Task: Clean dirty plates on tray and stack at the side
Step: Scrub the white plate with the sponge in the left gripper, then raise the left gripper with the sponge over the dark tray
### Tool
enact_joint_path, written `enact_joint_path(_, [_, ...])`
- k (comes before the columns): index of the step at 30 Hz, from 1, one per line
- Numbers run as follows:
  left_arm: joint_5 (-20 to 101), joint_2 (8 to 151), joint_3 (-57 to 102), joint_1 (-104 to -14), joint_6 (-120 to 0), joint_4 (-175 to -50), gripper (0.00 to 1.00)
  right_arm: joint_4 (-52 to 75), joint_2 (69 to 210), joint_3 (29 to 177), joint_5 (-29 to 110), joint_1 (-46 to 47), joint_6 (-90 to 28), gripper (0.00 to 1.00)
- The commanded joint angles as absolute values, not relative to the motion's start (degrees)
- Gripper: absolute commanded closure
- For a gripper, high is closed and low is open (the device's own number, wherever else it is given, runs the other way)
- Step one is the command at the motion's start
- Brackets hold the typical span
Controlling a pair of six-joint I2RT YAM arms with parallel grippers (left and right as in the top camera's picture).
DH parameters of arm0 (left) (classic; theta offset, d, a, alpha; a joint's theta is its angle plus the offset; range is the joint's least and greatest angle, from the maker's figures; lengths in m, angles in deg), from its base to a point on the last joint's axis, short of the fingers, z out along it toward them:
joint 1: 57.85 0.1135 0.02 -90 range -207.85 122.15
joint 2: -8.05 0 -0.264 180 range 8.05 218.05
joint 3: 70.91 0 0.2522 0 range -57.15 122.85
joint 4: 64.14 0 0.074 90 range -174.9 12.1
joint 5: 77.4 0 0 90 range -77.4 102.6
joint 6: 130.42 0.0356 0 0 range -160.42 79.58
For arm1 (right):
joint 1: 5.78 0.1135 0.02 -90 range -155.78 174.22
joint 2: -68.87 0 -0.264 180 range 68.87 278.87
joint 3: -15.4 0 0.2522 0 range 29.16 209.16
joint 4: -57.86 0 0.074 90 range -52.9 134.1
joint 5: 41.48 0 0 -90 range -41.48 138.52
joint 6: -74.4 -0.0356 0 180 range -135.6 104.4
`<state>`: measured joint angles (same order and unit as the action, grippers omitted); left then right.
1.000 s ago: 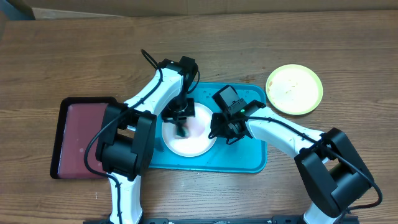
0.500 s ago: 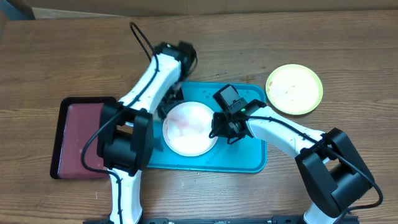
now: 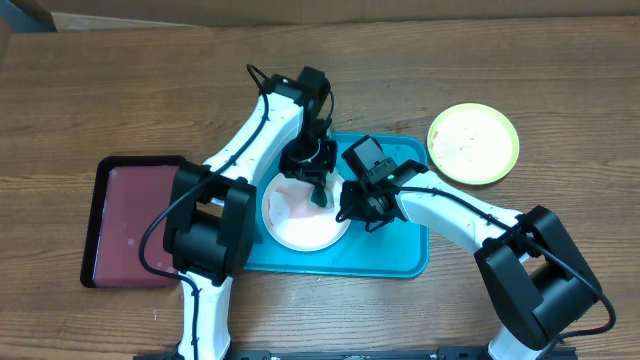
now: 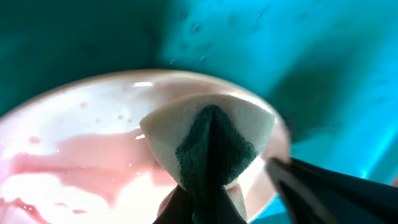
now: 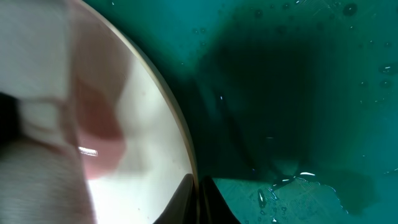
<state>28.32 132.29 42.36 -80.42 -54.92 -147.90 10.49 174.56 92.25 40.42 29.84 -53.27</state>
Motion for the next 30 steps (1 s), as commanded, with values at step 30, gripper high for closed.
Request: enact_joint_path(30, [-17.5,120.6,49.3,-67.5,-89.7,-167.1,0.96,5.5,173.6,96.4,38.9,30.7,-47.9,0.96])
